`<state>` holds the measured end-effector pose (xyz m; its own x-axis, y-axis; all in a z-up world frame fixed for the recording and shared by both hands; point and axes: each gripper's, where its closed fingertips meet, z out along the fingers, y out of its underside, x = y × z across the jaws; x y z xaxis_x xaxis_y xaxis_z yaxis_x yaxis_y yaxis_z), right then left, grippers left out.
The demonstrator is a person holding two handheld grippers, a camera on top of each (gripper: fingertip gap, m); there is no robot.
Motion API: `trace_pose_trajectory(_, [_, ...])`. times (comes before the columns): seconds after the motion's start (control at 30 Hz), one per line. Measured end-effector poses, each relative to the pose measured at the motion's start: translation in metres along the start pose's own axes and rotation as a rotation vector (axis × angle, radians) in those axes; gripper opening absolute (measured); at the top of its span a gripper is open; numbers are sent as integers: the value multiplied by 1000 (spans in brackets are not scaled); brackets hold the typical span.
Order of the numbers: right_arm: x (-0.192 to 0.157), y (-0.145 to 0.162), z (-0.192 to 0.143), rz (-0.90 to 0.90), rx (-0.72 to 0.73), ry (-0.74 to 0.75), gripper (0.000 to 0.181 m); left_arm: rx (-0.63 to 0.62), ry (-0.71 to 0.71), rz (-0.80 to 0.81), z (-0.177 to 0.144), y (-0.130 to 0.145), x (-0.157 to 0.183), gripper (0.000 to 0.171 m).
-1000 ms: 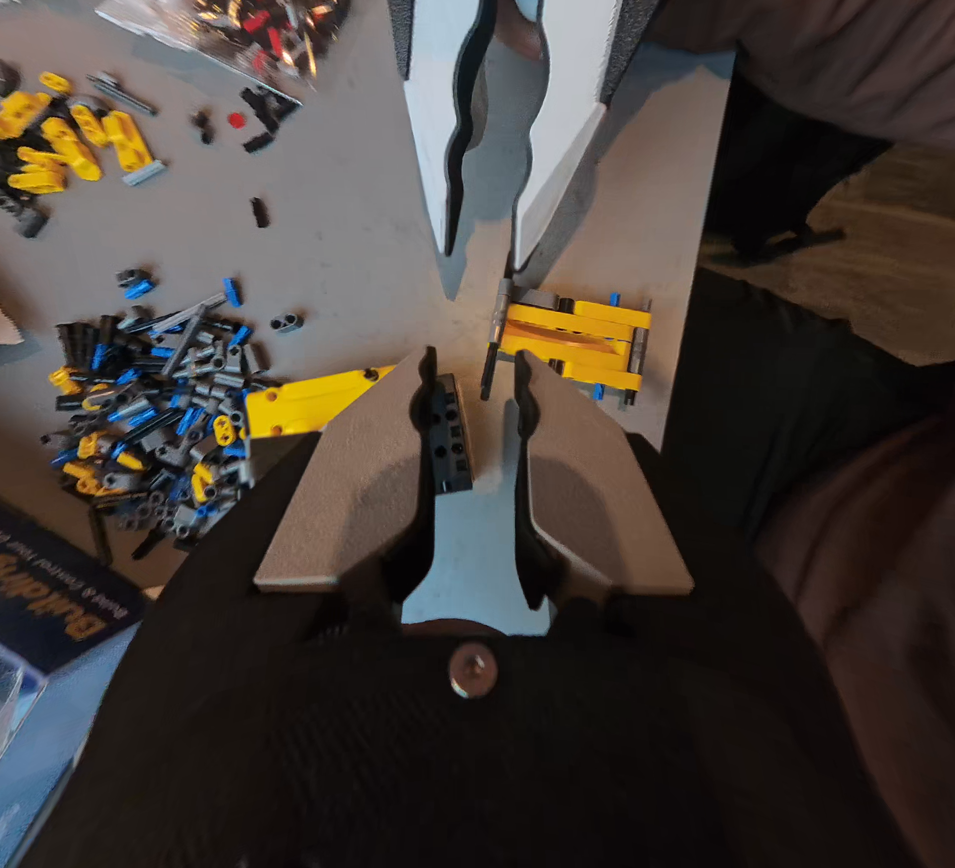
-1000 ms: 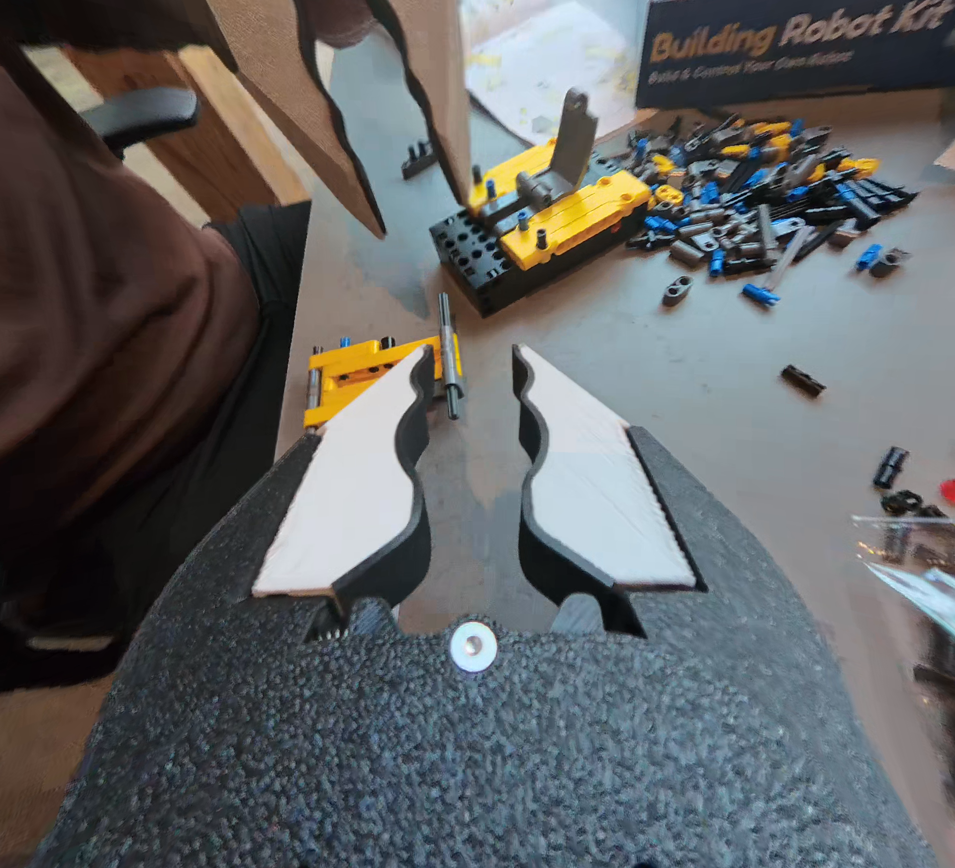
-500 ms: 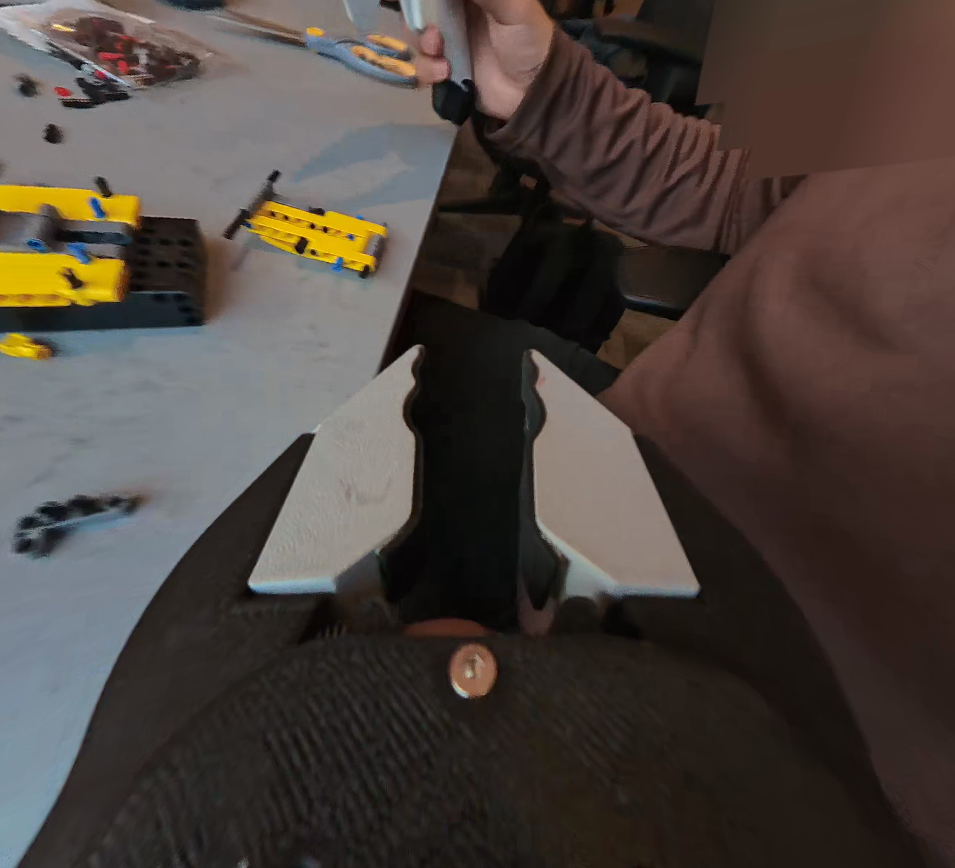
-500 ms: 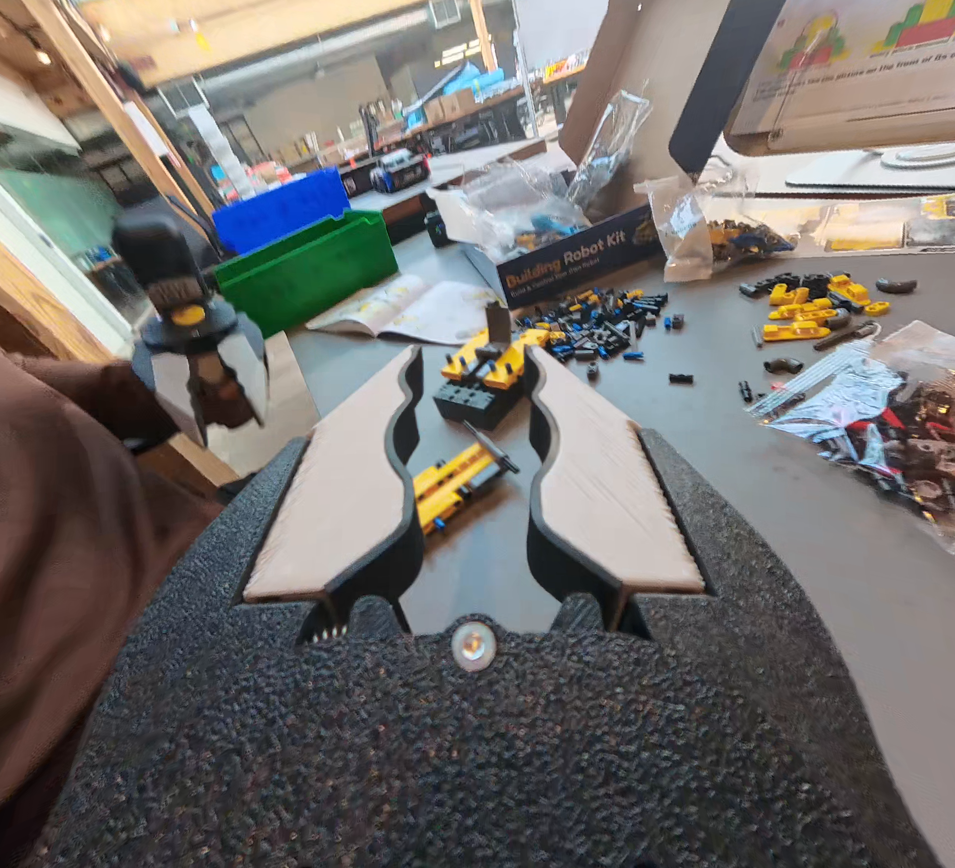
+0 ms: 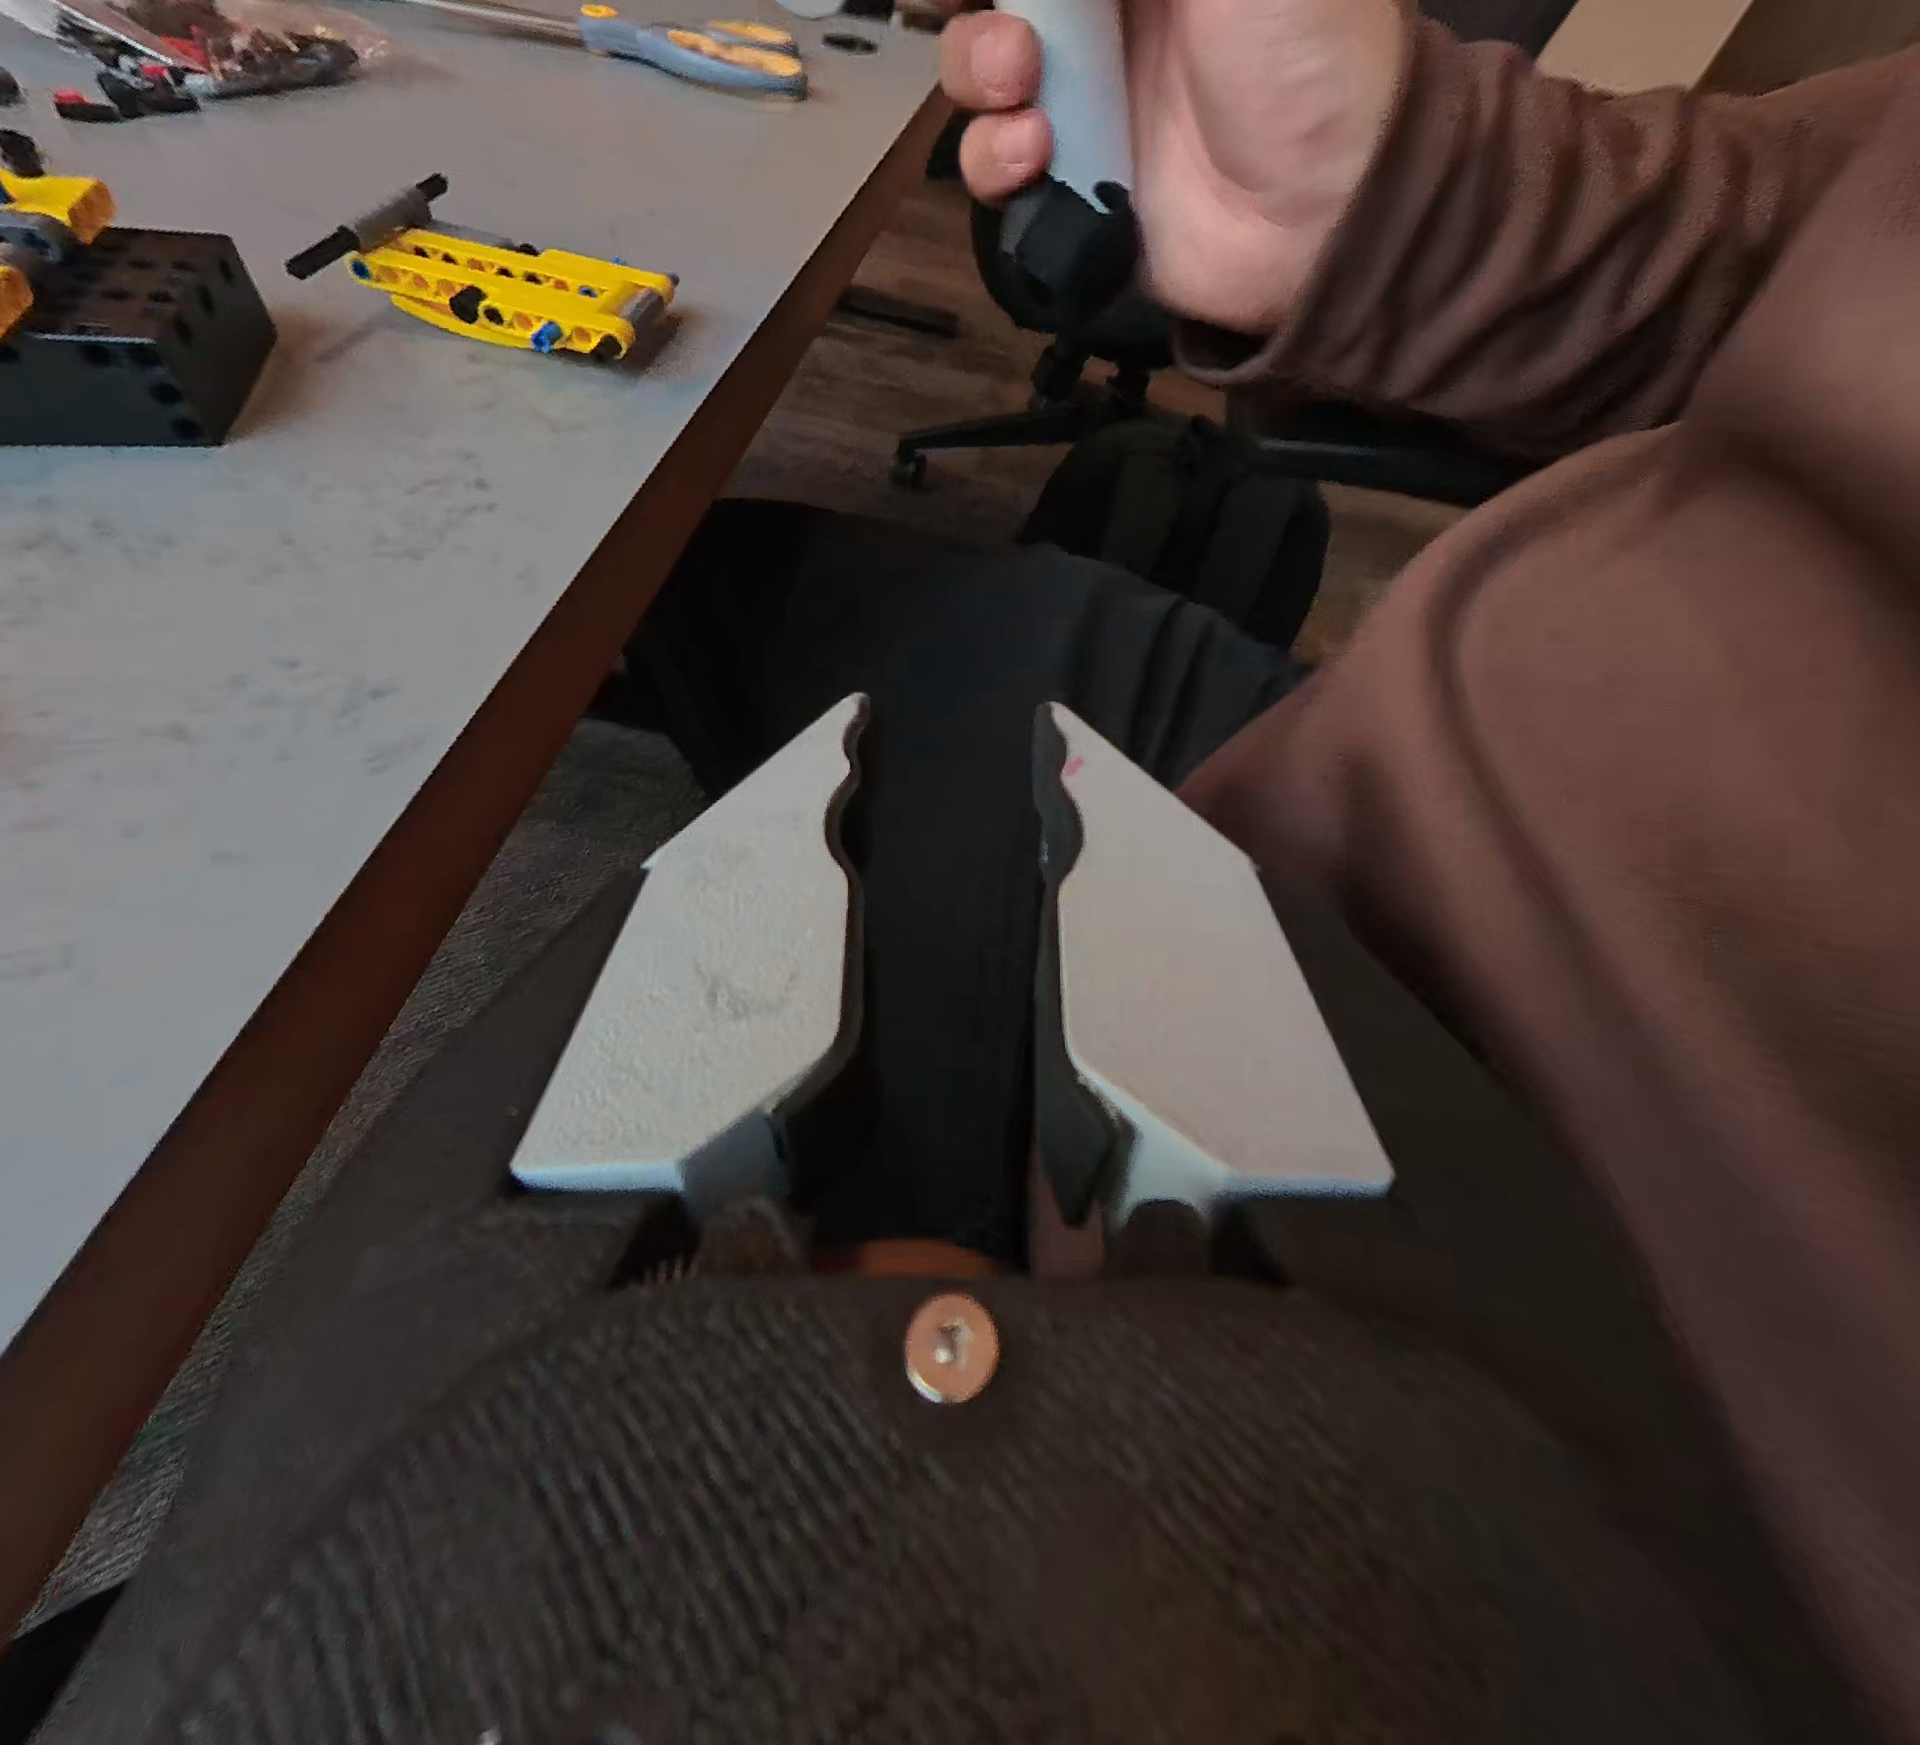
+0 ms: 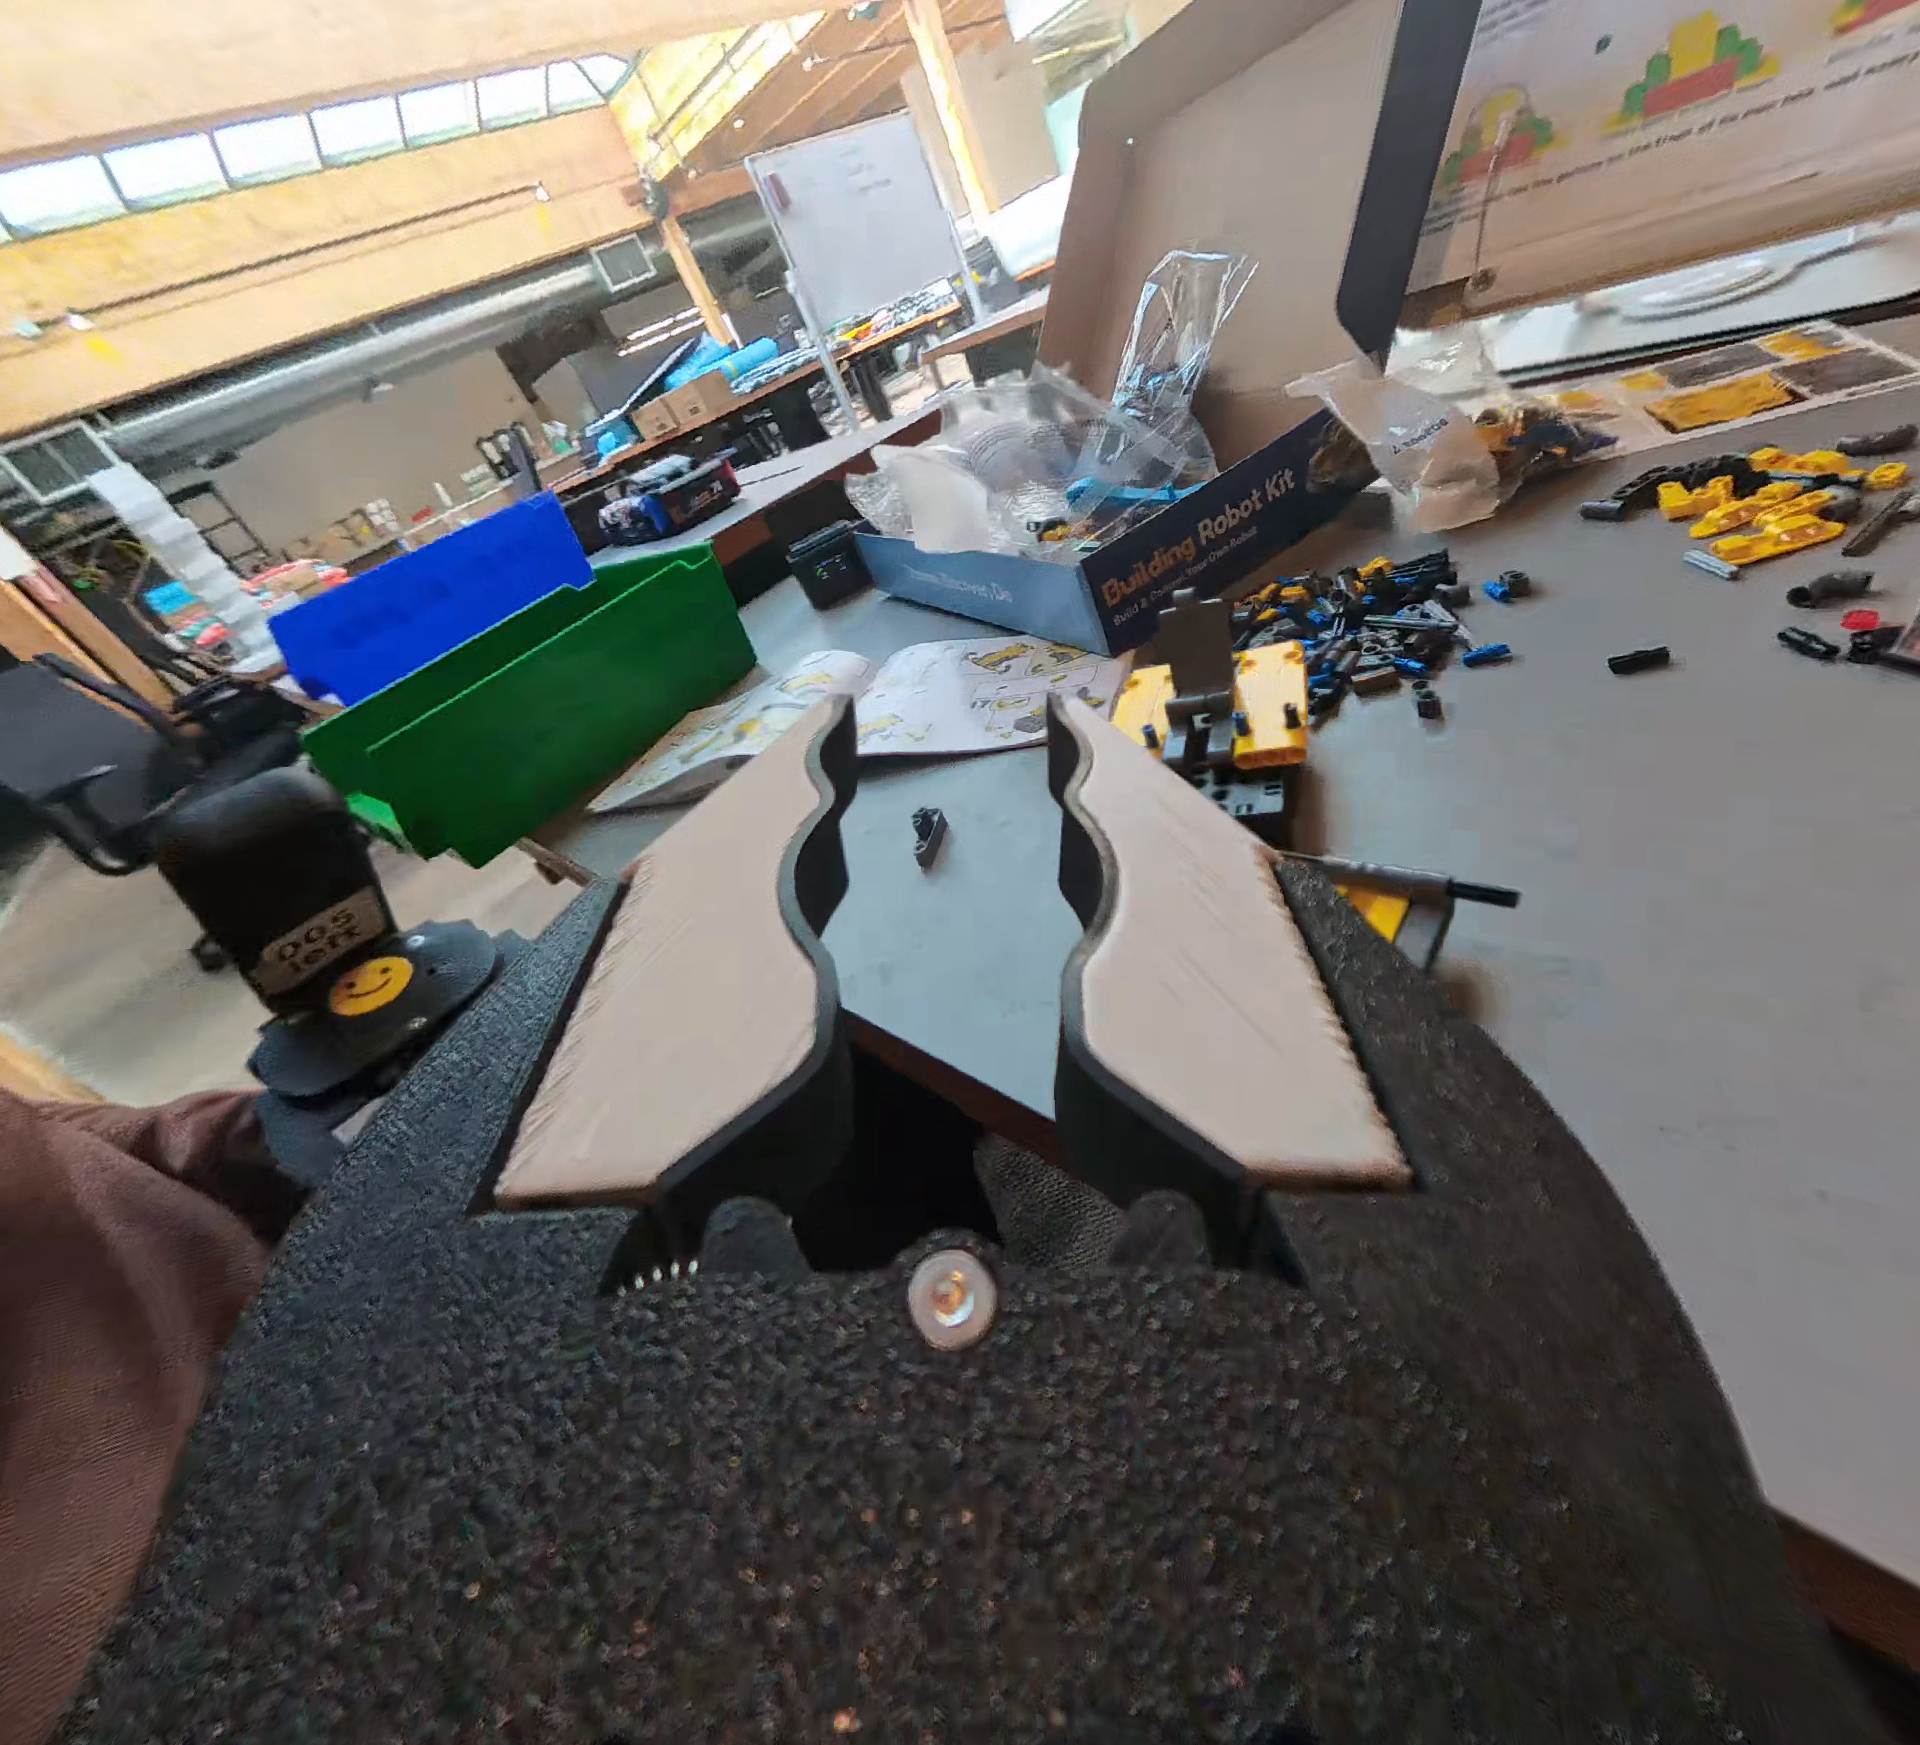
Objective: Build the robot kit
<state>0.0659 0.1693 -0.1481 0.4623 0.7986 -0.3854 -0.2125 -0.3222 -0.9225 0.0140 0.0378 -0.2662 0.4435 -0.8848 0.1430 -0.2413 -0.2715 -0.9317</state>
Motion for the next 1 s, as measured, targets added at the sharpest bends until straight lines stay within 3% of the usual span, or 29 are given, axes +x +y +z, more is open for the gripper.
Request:
trace_pose_trajectory(0.1, [-28, 28, 12, -79, 16, -2, 31, -32, -8, -12, 0, 11, -2, 27])
trace_pose_trajectory(0.17, [-48, 42, 27, -185, -67, -77, 31, -35, 10, -30, 1, 11, 0, 27])
trace_pose_trajectory(0.3, [-49, 69, 46, -517, -204, -64, 28, -55, 19, 80, -1, 17, 3, 26])
trace_pose_trajectory(0.37, [-35, 75, 46, -581, -221, 12, 28, -71, -8, 164, -1, 24, -2, 21])
trace_pose_trajectory(0.43, [-26, 81, 42, -549, -235, 35, 28, -67, -33, 147, 2, 25, -9, 21])
trace_pose_trajectory(0.5, [-24, 88, 37, -510, -260, 37, 34, -61, -13, 33, 3, 31, -7, 24])
trace_pose_trajectory(0.63, [-50, 99, 12, -443, -273, -3, 38, -47, -45, -79, -11, 33, 10, 26])
trace_pose_trajectory(0.8, [-98, 99, -3, -448, -251, -108, 35, -92, -80, -38, -5, 35, 35, 21])
trace_pose_trajectory(1.0, [-132, 113, -15, -365, -289, -219, 35, -272, -147, 139, 16, 58, 47, 21])
